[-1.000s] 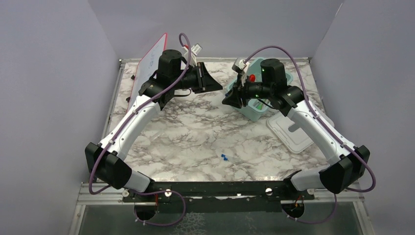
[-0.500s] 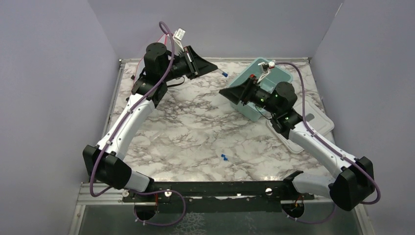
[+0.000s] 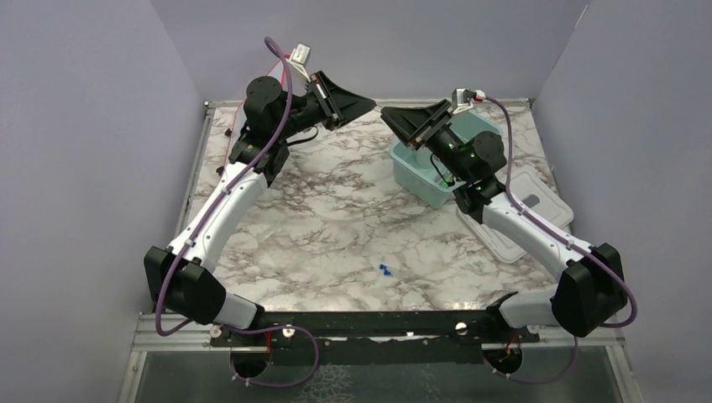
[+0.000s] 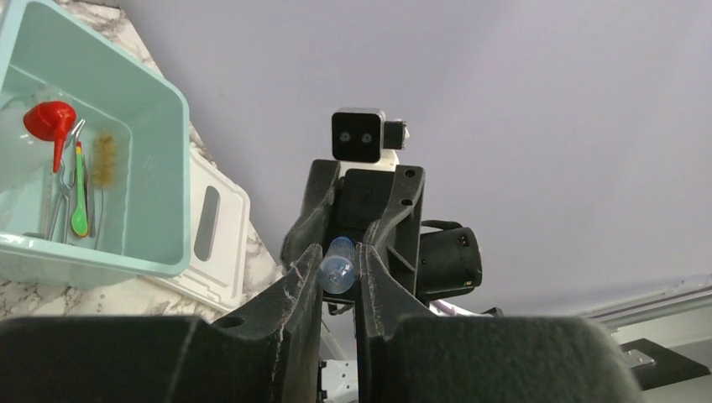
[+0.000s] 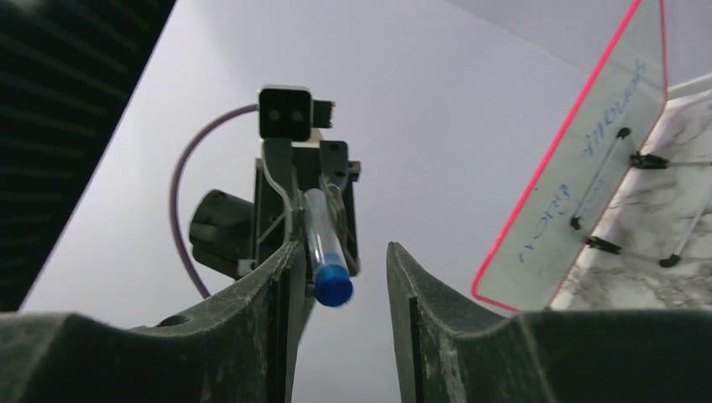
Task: Organize the chemistry lab equipment
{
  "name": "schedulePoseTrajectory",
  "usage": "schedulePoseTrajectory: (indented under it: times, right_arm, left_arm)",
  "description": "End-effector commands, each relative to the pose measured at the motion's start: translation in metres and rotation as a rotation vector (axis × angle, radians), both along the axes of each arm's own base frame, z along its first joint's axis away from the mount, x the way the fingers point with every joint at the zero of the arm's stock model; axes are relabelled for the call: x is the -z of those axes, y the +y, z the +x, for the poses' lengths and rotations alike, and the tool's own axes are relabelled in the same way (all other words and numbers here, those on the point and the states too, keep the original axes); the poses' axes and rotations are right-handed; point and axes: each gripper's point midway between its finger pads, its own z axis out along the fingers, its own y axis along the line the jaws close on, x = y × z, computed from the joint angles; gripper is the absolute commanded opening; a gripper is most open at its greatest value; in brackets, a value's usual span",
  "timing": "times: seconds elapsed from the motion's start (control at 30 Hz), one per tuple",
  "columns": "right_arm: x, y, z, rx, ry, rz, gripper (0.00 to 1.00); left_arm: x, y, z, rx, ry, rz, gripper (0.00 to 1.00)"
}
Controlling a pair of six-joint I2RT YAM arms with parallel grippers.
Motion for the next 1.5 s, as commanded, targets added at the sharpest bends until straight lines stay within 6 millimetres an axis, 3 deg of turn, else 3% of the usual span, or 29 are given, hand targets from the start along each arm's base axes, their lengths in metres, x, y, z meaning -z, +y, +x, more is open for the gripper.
schedulePoseTrajectory:
  times: [0.0, 0.23, 0.37, 0.47, 0.53, 0.63, 0.8, 0.9, 1.1, 1.23, 1.47]
  right_arm:
    - [-0.033, -0.004, 0.000, -0.009, -0.033, 0.112, 0.40]
    - [-0.034, 0.004, -0.002, -0.056, -0.043, 0.101, 0.18]
    - [-0.025, 0.004, -0.001, -0.048, -0.011, 0.073, 0.11]
    - [-0.013, 0.003, -0.002, -0.030, 0.004, 0.025, 0.09]
    - [0.006, 0.003, 0.001, -0.008, 0.039, -0.058, 0.09]
    - [0.039, 0.000, 0.004, 0.040, 0.071, -0.251, 0.09]
    - [0.109, -0.016, 0.011, 0.096, 0.156, -0.636, 0.09]
    - [0.135, -0.027, 0.011, 0.126, 0.194, -0.745, 0.09]
    - [0.150, -0.034, 0.009, 0.148, 0.217, -0.781, 0.09]
    - [0.162, -0.035, 0.008, 0.140, 0.243, -0.799, 0.09]
    - [0.182, -0.031, 0.005, 0.111, 0.282, -0.815, 0.09]
  left_arm:
    - [-0.010, 0.003, -0.003, -0.009, -0.019, -0.036, 0.14]
    - [-0.002, 0.004, 0.001, -0.033, -0.011, -0.004, 0.17]
    - [0.004, 0.009, 0.007, -0.086, -0.030, 0.063, 0.29]
    - [0.014, 0.018, 0.011, -0.142, -0.054, 0.155, 0.51]
    - [0.027, 0.030, 0.013, -0.202, -0.074, 0.272, 0.63]
    - [0.048, 0.059, 0.010, -0.301, -0.142, 0.479, 0.70]
    - [0.104, 0.105, -0.004, -0.406, -0.143, 0.799, 0.72]
    - [0.150, 0.118, -0.015, -0.448, -0.071, 0.972, 0.72]
    - [0.228, 0.116, -0.050, -0.468, 0.024, 1.207, 0.72]
    - [0.270, 0.125, -0.065, -0.473, 0.105, 1.279, 0.73]
    - [0.338, 0.143, -0.095, -0.444, 0.264, 1.355, 0.87]
